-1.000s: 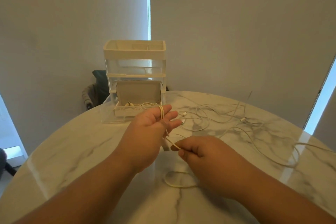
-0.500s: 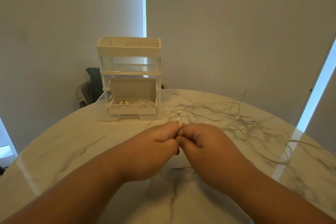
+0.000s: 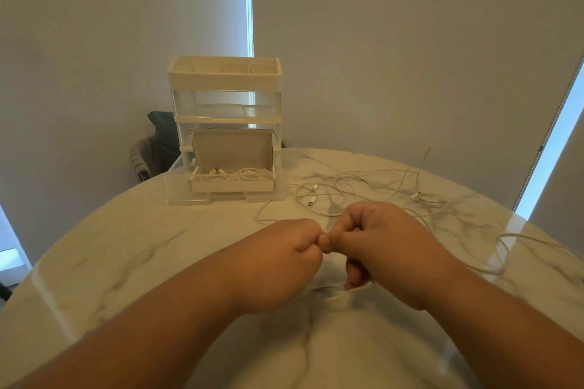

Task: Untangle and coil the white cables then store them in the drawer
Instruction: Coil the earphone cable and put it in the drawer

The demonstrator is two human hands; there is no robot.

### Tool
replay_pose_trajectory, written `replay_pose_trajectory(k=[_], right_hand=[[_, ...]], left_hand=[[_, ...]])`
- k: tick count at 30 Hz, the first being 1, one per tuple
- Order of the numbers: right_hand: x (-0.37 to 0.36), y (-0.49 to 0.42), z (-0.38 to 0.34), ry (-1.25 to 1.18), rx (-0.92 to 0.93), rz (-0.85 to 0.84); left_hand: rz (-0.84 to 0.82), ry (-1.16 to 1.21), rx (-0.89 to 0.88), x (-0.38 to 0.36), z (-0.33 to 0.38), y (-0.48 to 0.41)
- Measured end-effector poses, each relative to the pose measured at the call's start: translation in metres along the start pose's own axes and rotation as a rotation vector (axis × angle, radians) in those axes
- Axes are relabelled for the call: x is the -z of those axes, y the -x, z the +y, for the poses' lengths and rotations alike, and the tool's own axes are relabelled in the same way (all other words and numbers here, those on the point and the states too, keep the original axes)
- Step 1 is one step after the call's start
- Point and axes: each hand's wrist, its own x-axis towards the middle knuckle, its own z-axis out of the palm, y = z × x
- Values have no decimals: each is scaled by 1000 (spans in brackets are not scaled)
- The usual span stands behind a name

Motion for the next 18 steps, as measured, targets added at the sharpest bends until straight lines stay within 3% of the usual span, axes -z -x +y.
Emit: replay_pose_trajectory(k=[5,10,12,14,16,18], right_hand=[[0,-3,0,-565,-61,-199],[6,-7,-1,-959,-87,-195],[4,-9,1,-868,-86,-129],[2,-12,7,-527,28,3],[0,-11,9,-182,172,131],[-1,-10,10,-161,239,180]], left_hand=[[21,111,40,7,-4,1],[104,177,53,14,-10,-3],[92,254,65,13,-11,-4],[60,356,53,14,-11,-4],[-26,616,3,15,-12,-4],[-125,959,-30,15,-12,-1]])
